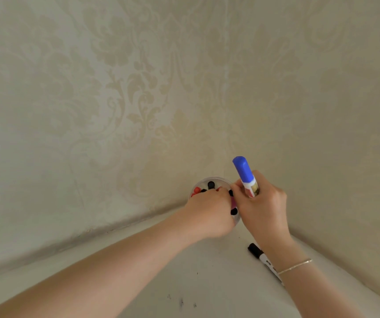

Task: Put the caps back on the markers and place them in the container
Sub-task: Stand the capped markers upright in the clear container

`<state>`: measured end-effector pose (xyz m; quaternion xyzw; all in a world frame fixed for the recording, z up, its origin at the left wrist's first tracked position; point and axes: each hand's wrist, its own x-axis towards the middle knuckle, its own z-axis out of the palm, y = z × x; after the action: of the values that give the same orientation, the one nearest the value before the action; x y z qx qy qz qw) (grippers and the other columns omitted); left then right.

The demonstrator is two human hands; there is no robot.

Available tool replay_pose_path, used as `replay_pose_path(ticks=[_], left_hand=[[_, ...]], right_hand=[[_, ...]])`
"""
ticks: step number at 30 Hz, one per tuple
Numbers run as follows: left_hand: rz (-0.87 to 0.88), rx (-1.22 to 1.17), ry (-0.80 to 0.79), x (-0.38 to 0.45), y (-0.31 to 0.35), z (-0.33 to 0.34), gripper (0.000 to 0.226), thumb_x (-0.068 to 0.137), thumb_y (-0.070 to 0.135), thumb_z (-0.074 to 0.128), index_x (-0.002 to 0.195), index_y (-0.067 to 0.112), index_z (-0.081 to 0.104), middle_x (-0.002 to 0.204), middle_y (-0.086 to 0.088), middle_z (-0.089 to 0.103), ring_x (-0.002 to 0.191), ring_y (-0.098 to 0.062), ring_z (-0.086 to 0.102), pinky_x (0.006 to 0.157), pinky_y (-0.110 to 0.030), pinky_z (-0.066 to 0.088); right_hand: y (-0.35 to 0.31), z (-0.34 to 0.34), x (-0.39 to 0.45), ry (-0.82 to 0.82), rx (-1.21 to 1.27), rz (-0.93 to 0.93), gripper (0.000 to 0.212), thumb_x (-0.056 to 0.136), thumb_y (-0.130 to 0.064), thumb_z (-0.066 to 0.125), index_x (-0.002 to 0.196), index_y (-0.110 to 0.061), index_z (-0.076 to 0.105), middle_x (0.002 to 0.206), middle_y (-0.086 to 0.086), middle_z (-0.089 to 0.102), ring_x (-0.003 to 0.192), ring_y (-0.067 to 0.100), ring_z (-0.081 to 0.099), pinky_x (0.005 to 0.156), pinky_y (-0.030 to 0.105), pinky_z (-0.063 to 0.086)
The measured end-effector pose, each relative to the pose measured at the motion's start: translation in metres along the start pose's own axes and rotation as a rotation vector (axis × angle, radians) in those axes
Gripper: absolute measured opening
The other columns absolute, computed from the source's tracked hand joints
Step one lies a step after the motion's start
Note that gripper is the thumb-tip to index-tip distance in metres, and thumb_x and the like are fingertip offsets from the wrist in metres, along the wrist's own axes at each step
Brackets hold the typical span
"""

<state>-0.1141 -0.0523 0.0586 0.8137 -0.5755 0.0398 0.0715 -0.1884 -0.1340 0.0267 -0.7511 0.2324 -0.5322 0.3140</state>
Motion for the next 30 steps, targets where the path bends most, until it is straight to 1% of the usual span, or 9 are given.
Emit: replay_pose_path(ticks=[4, 9, 12, 16, 19, 21, 23, 27, 30], left_hand=[[-0.022, 0.010, 0.117, -0.002, 0.000, -0.001, 0.019, 0.096, 0.023, 0.044, 0.083, 0.017, 0.030, 0.087, -0.004, 0.036, 0.075, -0.023, 0.038, 0.068, -0.031, 0.029], [0.017, 0.152, 0.116, 0.006, -0.010, 0.005, 0.023, 0.095, 0.033, 0.044, 0.102, 0.011, 0.047, 0.095, -0.006, 0.056, 0.085, -0.026, 0.055, 0.068, -0.030, 0.028], [-0.020, 0.211, 0.134, 0.006, -0.011, 0.002, 0.030, 0.095, 0.035, 0.047, 0.114, 0.012, 0.049, 0.103, -0.005, 0.061, 0.080, -0.022, 0.048, 0.060, -0.029, 0.027], [0.009, 0.319, 0.149, 0.005, -0.003, 0.000, 0.030, 0.097, 0.035, 0.047, 0.117, 0.014, 0.048, 0.106, -0.004, 0.062, 0.096, -0.025, 0.057, 0.049, -0.027, 0.018], [0.051, 0.211, 0.024, 0.004, -0.001, 0.000, 0.028, 0.097, 0.033, 0.045, 0.117, 0.012, 0.049, 0.111, -0.007, 0.059, 0.104, -0.027, 0.055, 0.077, -0.031, 0.036], [0.057, 0.100, -0.073, 0.004, -0.003, -0.004, 0.019, 0.095, 0.027, 0.047, 0.104, 0.011, 0.050, 0.106, -0.008, 0.059, 0.103, -0.029, 0.057, 0.087, -0.033, 0.037], [0.022, -0.087, -0.153, 0.007, -0.006, -0.007, 0.006, 0.088, 0.012, 0.046, 0.082, 0.011, 0.048, 0.089, -0.007, 0.056, 0.092, -0.030, 0.060, 0.079, -0.035, 0.041], [-0.140, -0.613, -0.278, 0.005, -0.011, -0.011, 0.026, 0.076, -0.007, 0.037, 0.064, 0.014, 0.048, 0.070, -0.005, 0.056, 0.074, -0.022, 0.057, 0.065, -0.031, 0.041], [-0.156, -0.620, -0.312, 0.002, -0.011, -0.012, 0.029, 0.078, -0.008, 0.032, 0.066, 0.014, 0.046, 0.067, -0.001, 0.052, 0.067, -0.018, 0.052, 0.053, -0.024, 0.041]], right_hand=[[-0.002, 0.002, 0.002, -0.008, -0.002, 0.002, 0.015, 0.079, -0.003, 0.061, 0.073, 0.005, 0.050, 0.062, 0.020, 0.054, 0.053, 0.017, 0.035, 0.048, 0.029, 0.031], [-0.003, 0.002, 0.005, -0.014, -0.047, -0.029, 0.016, 0.077, 0.000, 0.060, 0.070, 0.003, 0.046, 0.054, 0.013, 0.044, 0.051, 0.013, 0.028, 0.047, 0.025, 0.028], [-0.003, 0.002, 0.005, -0.008, -0.057, -0.056, 0.021, 0.076, 0.002, 0.060, 0.067, 0.002, 0.042, 0.050, 0.000, 0.034, 0.053, 0.013, 0.027, 0.047, 0.023, 0.027], [-0.002, 0.000, 0.005, -0.008, -0.060, -0.046, 0.018, 0.078, 0.000, 0.060, 0.068, 0.001, 0.045, 0.053, 0.012, 0.044, 0.052, 0.016, 0.030, 0.046, 0.025, 0.027], [0.001, -0.006, 0.005, 0.004, -0.045, -0.018, 0.017, 0.079, -0.003, 0.060, 0.071, 0.004, 0.046, 0.058, 0.018, 0.048, 0.053, 0.018, 0.031, 0.046, 0.027, 0.027], [0.001, -0.006, 0.002, -0.017, -0.049, -0.041, 0.019, 0.079, -0.002, 0.061, 0.070, 0.004, 0.046, 0.057, 0.018, 0.046, 0.054, 0.018, 0.030, 0.046, 0.027, 0.025], [0.000, -0.003, -0.001, -0.019, -0.070, -0.072, 0.020, 0.078, -0.003, 0.063, 0.069, 0.003, 0.046, 0.053, 0.012, 0.043, 0.054, 0.019, 0.029, 0.047, 0.029, 0.026], [-0.002, 0.000, -0.001, -0.002, -0.085, -0.073, 0.022, 0.077, -0.001, 0.063, 0.067, 0.001, 0.043, 0.050, -0.002, 0.033, 0.052, 0.019, 0.026, 0.047, 0.030, 0.026], [-0.006, 0.003, -0.001, -0.007, -0.105, -0.130, 0.034, 0.076, 0.001, 0.063, 0.061, -0.011, 0.035, 0.050, -0.006, 0.031, 0.049, 0.017, 0.024, 0.046, 0.029, 0.025]])
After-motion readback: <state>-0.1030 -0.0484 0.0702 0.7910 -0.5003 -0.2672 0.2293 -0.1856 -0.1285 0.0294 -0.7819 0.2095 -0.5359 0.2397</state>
